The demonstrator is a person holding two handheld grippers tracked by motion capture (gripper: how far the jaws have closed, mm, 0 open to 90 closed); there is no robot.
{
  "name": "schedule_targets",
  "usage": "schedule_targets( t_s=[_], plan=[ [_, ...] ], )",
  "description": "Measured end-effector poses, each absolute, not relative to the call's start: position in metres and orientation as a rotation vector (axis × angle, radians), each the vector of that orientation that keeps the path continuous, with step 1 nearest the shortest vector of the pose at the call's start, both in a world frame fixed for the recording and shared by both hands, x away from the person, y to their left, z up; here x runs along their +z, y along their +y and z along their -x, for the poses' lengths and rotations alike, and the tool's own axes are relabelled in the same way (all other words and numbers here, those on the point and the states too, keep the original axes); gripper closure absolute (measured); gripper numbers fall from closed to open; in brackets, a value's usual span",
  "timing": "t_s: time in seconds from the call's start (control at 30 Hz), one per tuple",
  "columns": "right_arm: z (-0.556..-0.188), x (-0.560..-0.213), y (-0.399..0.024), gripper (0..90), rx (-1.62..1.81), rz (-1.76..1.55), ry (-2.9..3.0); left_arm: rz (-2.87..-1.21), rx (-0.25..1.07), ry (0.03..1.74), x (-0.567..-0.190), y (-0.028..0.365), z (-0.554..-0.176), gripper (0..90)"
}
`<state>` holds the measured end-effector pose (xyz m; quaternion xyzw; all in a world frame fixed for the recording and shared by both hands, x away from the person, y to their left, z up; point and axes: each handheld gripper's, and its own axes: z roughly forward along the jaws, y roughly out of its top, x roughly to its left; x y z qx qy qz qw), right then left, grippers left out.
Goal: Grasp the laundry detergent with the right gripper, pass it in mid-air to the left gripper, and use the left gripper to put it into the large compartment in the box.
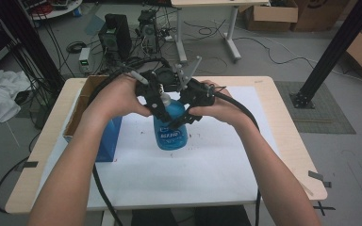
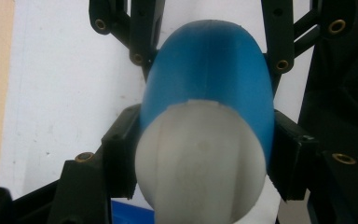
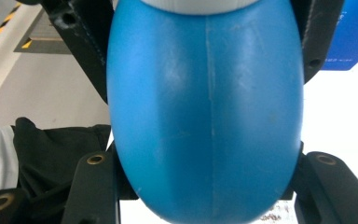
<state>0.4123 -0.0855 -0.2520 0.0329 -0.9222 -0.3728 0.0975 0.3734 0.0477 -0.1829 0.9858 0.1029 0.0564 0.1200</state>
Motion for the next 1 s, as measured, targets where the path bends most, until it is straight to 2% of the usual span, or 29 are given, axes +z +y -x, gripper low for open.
schedule_targets(
  t_s=[0.13, 0.3, 0.4, 0.63, 0.73, 0.87, 1.0],
  plan=[
    [-0.414, -0.253, -0.084, 42.4, -1.125, -0.104, -2.732, -2.898, 0.167, 0.302, -0.180, 0.048, -0.374, 38.7],
    [-0.415, -0.252, -0.087, 23.4, -1.190, -0.046, -2.736, -2.905, 0.156, 0.338, -0.175, 0.049, -0.374, 38.8],
    [-0.418, -0.253, -0.091, 19.6, -1.148, -0.026, -2.793, -2.909, 0.137, 0.394, -0.170, 0.052, -0.376, 38.8],
    [-0.419, -0.255, -0.109, 19.7, -1.044, 0.004, -2.889, -2.926, 0.156, 0.687, -0.150, 0.065, -0.385, 38.8],
    [-0.421, -0.256, -0.120, 22.4, -0.941, 0.031, -2.946, -2.921, 0.175, 0.816, -0.142, 0.075, -0.391, 38.9],
    [-0.424, -0.259, -0.135, 22.9, -0.785, 0.101, -3.046, -2.869, 0.203, 1.045, -0.128, 0.095, -0.399, 38.9],
    [-0.429, -0.263, -0.154, 24.0, -0.597, 0.173, -3.137, -2.747, 0.221, 1.304, -0.113, 0.121, -0.407, 38.9]
  ],
)
